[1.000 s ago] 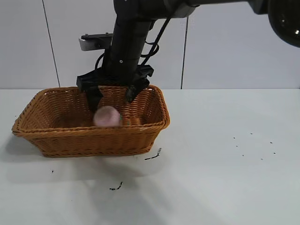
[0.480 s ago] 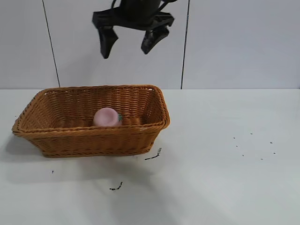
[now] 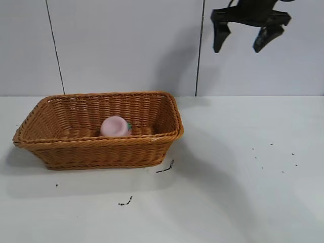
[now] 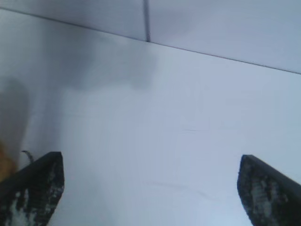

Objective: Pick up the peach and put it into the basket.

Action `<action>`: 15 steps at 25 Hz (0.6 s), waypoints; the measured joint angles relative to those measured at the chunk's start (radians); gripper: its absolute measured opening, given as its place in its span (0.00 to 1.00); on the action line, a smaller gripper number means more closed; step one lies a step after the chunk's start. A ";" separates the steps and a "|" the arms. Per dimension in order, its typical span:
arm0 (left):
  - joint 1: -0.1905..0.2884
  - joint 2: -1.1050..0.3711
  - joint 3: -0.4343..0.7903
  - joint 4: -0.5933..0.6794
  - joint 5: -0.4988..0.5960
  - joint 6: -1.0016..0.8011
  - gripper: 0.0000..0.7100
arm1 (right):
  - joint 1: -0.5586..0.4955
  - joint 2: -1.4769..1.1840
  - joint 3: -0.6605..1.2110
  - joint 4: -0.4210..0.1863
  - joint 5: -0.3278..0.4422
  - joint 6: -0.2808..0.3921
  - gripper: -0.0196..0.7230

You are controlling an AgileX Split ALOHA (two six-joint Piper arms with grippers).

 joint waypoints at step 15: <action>0.000 0.000 0.000 0.000 0.000 0.000 0.98 | 0.022 -0.381 0.364 0.017 0.007 0.000 0.96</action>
